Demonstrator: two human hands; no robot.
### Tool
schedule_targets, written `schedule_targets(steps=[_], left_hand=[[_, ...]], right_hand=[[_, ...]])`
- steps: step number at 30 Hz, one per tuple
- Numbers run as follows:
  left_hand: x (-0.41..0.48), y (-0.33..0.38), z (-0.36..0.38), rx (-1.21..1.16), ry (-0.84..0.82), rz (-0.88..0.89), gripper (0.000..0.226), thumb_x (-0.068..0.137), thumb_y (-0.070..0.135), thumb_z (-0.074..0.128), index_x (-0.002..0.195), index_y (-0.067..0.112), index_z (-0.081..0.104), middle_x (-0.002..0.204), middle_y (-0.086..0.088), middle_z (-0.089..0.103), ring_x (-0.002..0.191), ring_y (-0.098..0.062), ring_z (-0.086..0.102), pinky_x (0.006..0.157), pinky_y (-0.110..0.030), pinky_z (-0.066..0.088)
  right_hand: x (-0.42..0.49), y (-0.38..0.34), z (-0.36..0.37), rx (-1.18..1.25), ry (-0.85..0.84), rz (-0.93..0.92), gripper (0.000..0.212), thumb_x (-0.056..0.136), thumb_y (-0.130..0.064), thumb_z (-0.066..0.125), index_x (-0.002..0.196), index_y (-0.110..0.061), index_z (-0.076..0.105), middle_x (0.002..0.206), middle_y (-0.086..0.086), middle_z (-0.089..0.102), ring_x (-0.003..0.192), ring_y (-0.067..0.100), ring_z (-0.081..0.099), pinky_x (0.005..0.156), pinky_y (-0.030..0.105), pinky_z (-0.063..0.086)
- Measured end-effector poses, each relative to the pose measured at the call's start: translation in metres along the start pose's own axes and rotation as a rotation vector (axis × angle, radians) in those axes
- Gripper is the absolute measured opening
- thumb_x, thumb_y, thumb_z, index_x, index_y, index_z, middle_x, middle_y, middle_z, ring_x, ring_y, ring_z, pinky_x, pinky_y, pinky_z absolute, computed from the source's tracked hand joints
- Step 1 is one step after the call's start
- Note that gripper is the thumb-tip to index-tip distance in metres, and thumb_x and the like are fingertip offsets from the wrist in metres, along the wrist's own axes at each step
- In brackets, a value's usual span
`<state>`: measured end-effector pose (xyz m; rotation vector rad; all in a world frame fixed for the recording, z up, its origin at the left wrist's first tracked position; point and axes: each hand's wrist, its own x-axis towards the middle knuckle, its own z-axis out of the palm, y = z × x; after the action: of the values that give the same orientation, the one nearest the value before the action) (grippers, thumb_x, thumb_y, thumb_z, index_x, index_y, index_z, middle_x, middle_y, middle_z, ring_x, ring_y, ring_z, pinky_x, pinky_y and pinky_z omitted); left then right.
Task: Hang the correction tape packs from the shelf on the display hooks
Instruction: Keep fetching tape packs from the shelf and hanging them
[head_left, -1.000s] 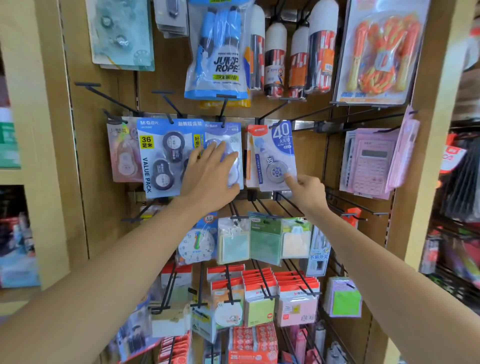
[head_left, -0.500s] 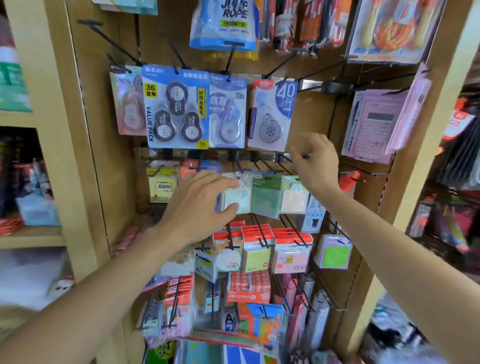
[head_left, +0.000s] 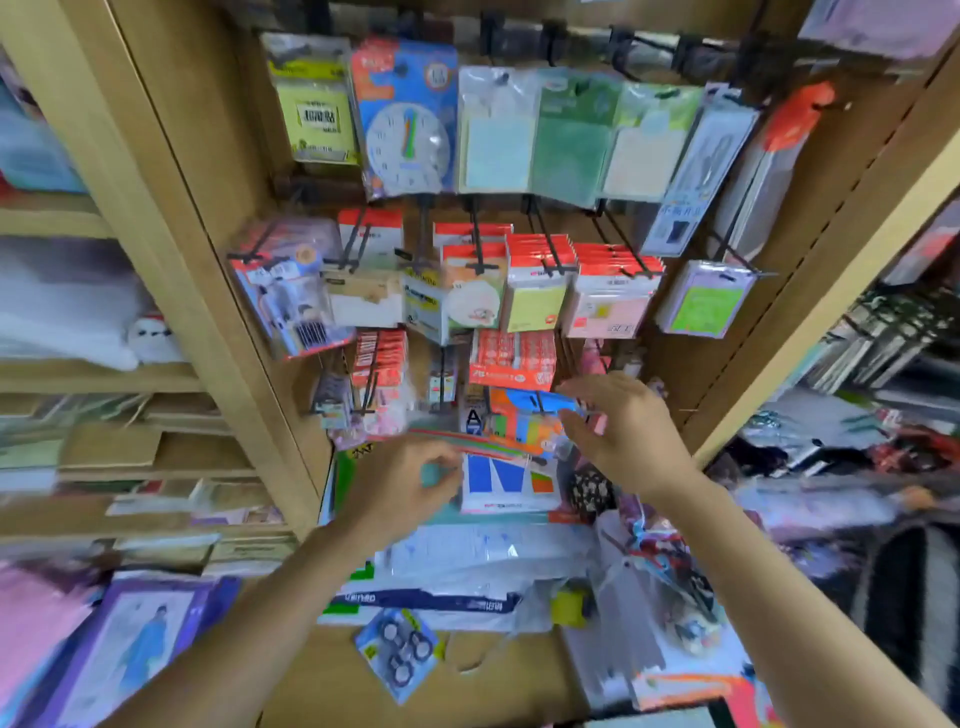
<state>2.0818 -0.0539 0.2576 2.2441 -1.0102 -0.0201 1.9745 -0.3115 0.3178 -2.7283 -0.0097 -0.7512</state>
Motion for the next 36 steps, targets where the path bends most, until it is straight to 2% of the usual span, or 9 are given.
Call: schedule_targets(steps=[3, 6, 10, 13, 18, 21, 25, 30, 36], left_hand=[[-0.057, -0.033, 0.057, 0.034, -0.171, -0.14, 0.014, 0.093, 0.035, 0.068, 0.102, 0.029, 0.076, 0.103, 0.017, 0.073, 0.098, -0.004, 0.065, 0.078, -0.016, 0.044], [-0.117, -0.06, 0.104, 0.027, -0.323, -0.326, 0.009, 0.09, 0.037, 0.065, 0.093, 0.032, 0.072, 0.094, 0.017, 0.072, 0.091, -0.005, 0.065, 0.071, -0.025, 0.044], [-0.187, -0.089, 0.148, 0.047, -0.476, -0.537, 0.017, 0.081, 0.043, 0.061, 0.092, 0.033, 0.07, 0.084, 0.022, 0.068, 0.094, -0.009, 0.066, 0.073, -0.026, 0.044], [-0.226, -0.11, 0.169, -0.015, -0.559, -0.67, 0.026, 0.076, 0.043, 0.053, 0.089, 0.03, 0.072, 0.093, 0.012, 0.074, 0.094, -0.012, 0.068, 0.078, -0.026, 0.05], [-0.27, -0.153, 0.205, -0.109, -0.673, -0.89, 0.007, 0.083, 0.036, 0.061, 0.083, 0.039, 0.068, 0.098, 0.013, 0.073, 0.097, -0.013, 0.069, 0.081, -0.028, 0.052], [-0.286, -0.187, 0.23, -0.164, -0.737, -1.009, 0.009, 0.079, 0.04, 0.059, 0.073, 0.045, 0.063, 0.102, 0.015, 0.073, 0.099, -0.012, 0.069, 0.084, -0.029, 0.053], [-0.291, -0.234, 0.253, -0.238, -0.695, -1.131, 0.009, 0.087, 0.035, 0.065, 0.08, 0.038, 0.069, 0.103, 0.013, 0.075, 0.101, -0.011, 0.069, 0.082, -0.026, 0.052], [-0.303, -0.275, 0.267, -0.296, -0.532, -1.206, 0.009, 0.09, 0.029, 0.067, 0.083, 0.034, 0.07, 0.093, 0.01, 0.074, 0.092, -0.015, 0.068, 0.072, -0.026, 0.046], [-0.332, -0.302, 0.28, -0.39, -0.424, -1.246, 0.018, 0.076, 0.046, 0.055, 0.084, 0.037, 0.068, 0.096, 0.015, 0.073, 0.095, -0.011, 0.069, 0.088, -0.03, 0.055]], right_hand=[[-0.046, 0.005, 0.044, 0.057, -0.145, 0.164, 0.022, 0.084, -0.019, 0.07, 0.104, -0.01, 0.074, 0.1, 0.007, 0.075, 0.091, 0.033, 0.068, 0.075, 0.037, 0.054], [-0.089, 0.002, 0.084, 0.108, -0.331, 0.343, 0.025, 0.086, -0.026, 0.066, 0.105, -0.012, 0.074, 0.106, 0.005, 0.074, 0.098, 0.029, 0.068, 0.079, 0.031, 0.049], [-0.142, -0.007, 0.14, 0.17, -0.56, 0.524, 0.024, 0.086, -0.025, 0.067, 0.108, -0.018, 0.074, 0.107, 0.002, 0.075, 0.1, 0.026, 0.07, 0.084, 0.037, 0.055], [-0.18, -0.016, 0.184, 0.186, -0.753, 0.622, 0.025, 0.086, -0.025, 0.067, 0.11, -0.024, 0.072, 0.105, -0.004, 0.075, 0.099, 0.021, 0.069, 0.083, 0.031, 0.052], [-0.241, -0.024, 0.257, 0.252, -0.987, 0.742, 0.025, 0.082, -0.029, 0.062, 0.105, -0.029, 0.071, 0.098, -0.002, 0.076, 0.093, 0.025, 0.07, 0.083, 0.032, 0.053], [-0.262, -0.019, 0.304, 0.274, -1.074, 0.782, 0.037, 0.072, -0.045, 0.053, 0.103, -0.032, 0.068, 0.097, -0.002, 0.075, 0.094, 0.027, 0.07, 0.083, 0.036, 0.055], [-0.266, -0.003, 0.372, 0.249, -1.148, 0.784, 0.028, 0.084, -0.036, 0.063, 0.11, -0.03, 0.067, 0.102, -0.003, 0.074, 0.099, 0.024, 0.068, 0.083, 0.032, 0.051], [-0.269, 0.014, 0.47, 0.212, -1.177, 0.75, 0.04, 0.089, -0.038, 0.067, 0.126, -0.022, 0.063, 0.109, 0.0, 0.073, 0.105, 0.022, 0.065, 0.09, 0.032, 0.048], [-0.283, 0.017, 0.58, 0.075, -1.165, 0.618, 0.061, 0.085, -0.034, 0.071, 0.139, -0.016, 0.048, 0.133, 0.012, 0.054, 0.125, 0.035, 0.049, 0.102, 0.042, 0.042]])
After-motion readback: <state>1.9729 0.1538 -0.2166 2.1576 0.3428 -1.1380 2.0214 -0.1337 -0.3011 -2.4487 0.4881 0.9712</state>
